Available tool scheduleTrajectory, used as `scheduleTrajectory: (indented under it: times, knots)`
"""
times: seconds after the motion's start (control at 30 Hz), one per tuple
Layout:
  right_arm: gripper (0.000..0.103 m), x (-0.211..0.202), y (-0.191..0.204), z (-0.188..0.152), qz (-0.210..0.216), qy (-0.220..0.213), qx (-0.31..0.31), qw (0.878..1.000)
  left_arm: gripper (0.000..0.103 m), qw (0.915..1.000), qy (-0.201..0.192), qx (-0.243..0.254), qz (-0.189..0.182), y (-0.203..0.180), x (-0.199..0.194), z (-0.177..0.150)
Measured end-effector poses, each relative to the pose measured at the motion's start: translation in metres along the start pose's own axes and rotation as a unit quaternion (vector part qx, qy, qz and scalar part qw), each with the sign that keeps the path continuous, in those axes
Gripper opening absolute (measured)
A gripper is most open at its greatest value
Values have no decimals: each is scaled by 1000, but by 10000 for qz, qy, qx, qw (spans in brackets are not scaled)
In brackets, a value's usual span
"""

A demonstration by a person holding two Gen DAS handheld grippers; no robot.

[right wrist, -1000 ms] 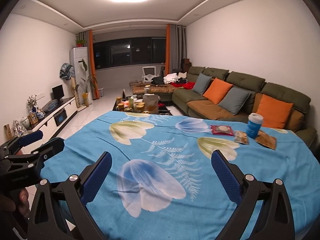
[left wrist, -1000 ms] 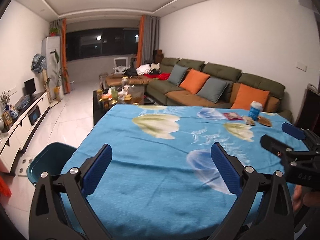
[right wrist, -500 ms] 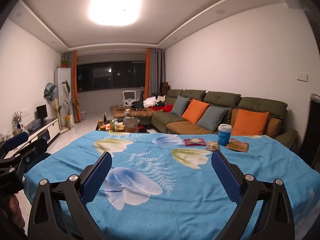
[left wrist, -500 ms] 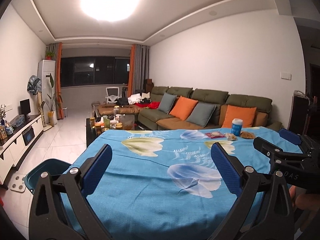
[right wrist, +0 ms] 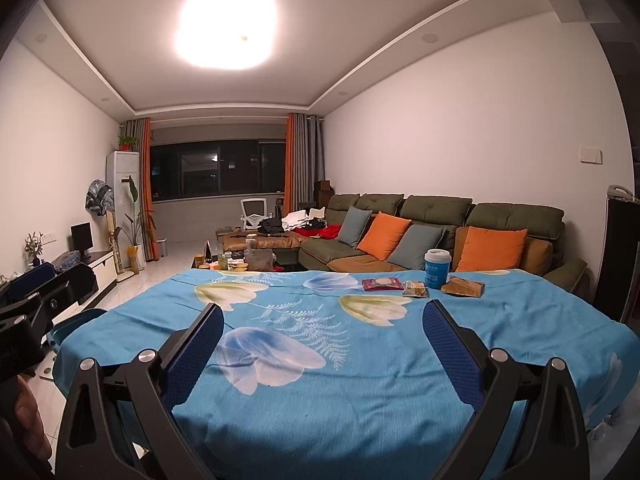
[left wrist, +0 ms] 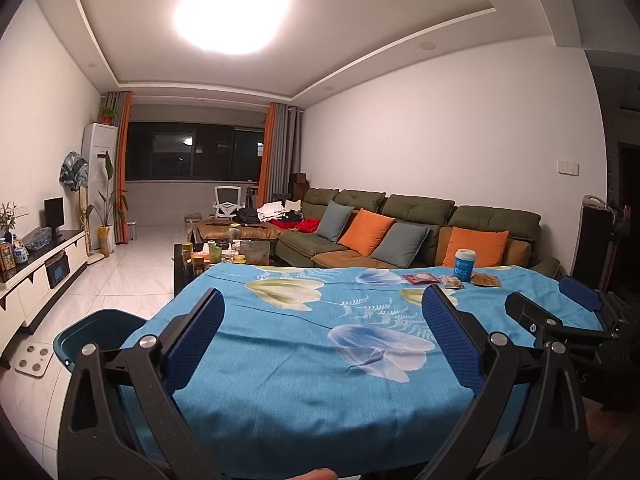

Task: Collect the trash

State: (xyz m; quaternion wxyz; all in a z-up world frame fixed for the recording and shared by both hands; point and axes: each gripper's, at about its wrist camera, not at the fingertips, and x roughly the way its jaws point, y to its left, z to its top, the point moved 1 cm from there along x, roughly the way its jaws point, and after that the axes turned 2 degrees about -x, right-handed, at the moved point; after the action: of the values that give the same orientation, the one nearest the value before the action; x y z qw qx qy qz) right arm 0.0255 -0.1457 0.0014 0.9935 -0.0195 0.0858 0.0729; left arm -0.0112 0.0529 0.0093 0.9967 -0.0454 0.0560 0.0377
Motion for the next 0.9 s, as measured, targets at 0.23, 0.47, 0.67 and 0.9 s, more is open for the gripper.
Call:
scheduleTrajectory:
  times: [0.23, 0.47, 0.67, 0.9]
  knots:
    - [96, -8, 0, -6, -97, -14, 23, 9999, 97, 10000, 29, -17, 69, 4, -3, -4]
    - [96, -12, 4, -13, -127, 65, 11, 9999, 97, 10000, 51, 5, 3, 5, -8, -9]
    - [96, -22, 10, -15, -107, -120, -110, 9998, 97, 9999, 92, 59, -90, 2, -12, -11]
    - [96, -27, 17, -13, -79, -213, -190, 9996, 97, 9999, 107, 44, -84, 1, -17, -12]
